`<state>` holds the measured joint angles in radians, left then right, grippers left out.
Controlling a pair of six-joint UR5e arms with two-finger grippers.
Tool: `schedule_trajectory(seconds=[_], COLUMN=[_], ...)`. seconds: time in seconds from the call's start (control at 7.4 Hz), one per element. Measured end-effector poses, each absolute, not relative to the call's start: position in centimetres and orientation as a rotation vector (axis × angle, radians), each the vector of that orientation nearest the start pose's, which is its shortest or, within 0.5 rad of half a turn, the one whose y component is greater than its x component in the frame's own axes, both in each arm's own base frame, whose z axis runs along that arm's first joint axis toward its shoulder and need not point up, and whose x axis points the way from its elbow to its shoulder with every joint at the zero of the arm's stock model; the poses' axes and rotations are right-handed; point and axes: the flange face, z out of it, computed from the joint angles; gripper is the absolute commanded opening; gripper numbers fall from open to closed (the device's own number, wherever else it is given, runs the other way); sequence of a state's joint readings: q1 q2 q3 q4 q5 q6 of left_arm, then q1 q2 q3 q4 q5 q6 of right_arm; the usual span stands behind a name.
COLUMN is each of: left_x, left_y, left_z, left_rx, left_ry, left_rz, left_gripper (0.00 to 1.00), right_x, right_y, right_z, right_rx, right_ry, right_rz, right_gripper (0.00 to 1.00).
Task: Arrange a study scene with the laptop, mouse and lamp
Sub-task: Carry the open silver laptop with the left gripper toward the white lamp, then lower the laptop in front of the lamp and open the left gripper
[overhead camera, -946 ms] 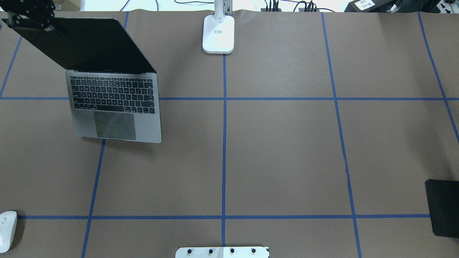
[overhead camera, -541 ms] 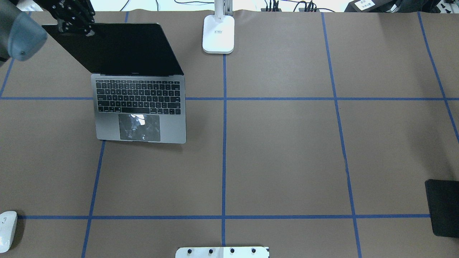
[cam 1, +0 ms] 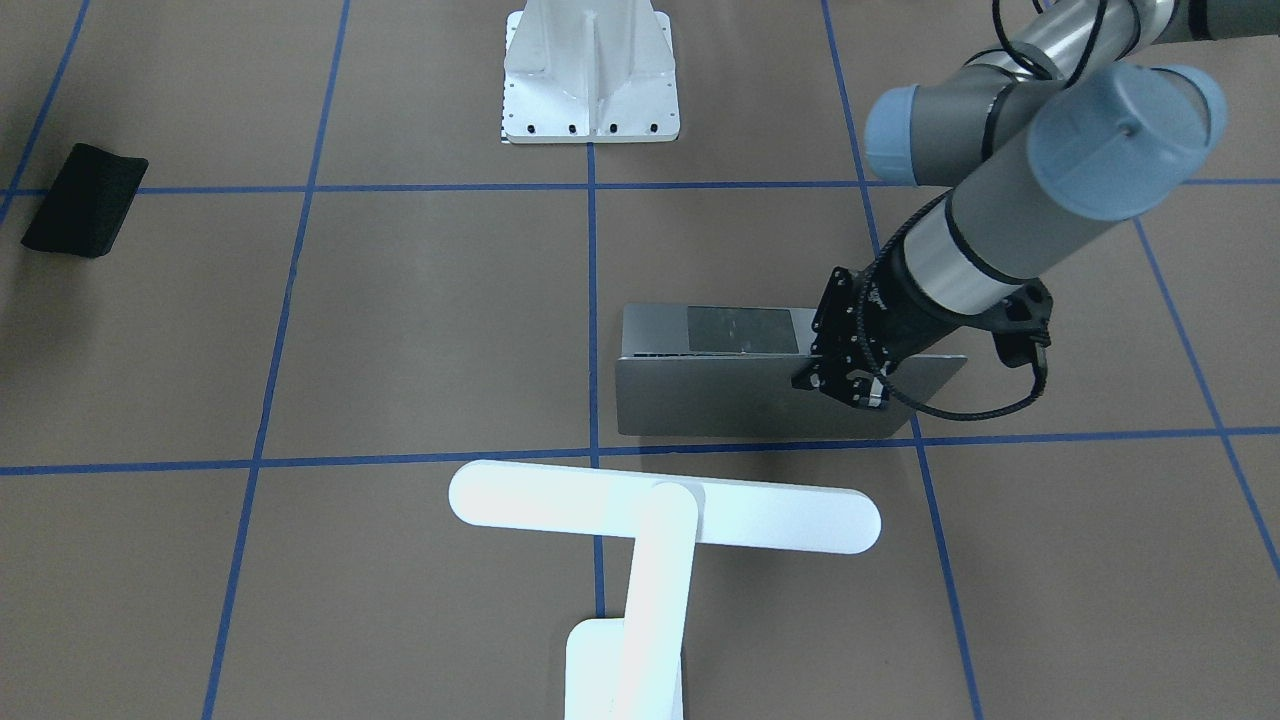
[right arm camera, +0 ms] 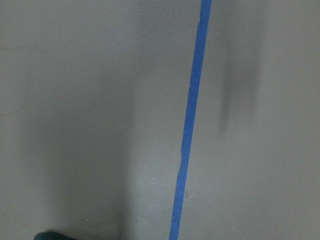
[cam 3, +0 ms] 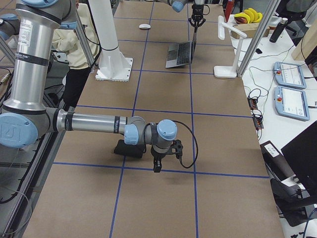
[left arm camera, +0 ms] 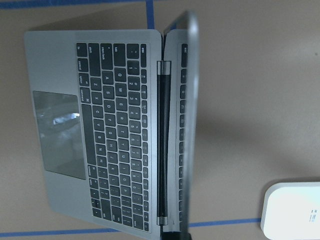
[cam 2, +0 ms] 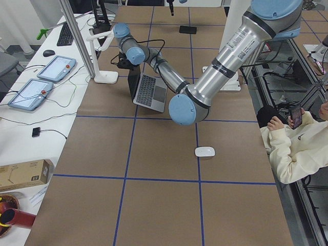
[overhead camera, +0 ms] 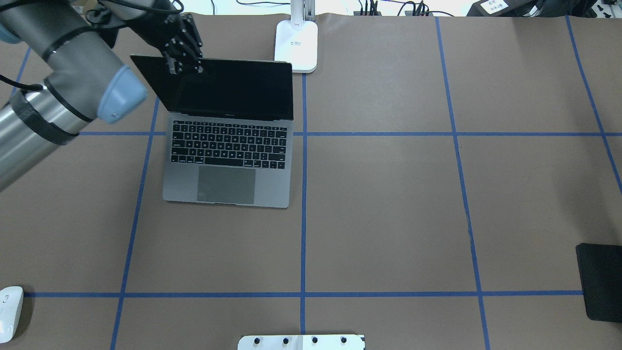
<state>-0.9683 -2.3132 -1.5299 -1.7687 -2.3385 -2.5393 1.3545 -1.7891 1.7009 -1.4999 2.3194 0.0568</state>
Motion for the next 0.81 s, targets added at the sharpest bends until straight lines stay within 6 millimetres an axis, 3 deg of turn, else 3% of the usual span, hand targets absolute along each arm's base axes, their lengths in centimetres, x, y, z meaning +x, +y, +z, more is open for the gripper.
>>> schedule_trajectory(seconds=[0.41,0.81], left_x=[40.3,43.2], left_y=[-63.1,-64.3], left_z=[17.5,16.5], left_rx=[-0.698,-0.609], left_ry=[1.020,1.109], left_rz=[-1.422,-1.446], left_gripper=[0.00,0.00], right_x=[-2.1,-2.2], right_y=[-39.9,-40.1], right_z=[69.5,70.1], right_rx=[-0.136,-0.146], right_ry=[-0.737,-0.732], right_rz=[-0.138,-0.137], right_gripper=[1.00,1.00])
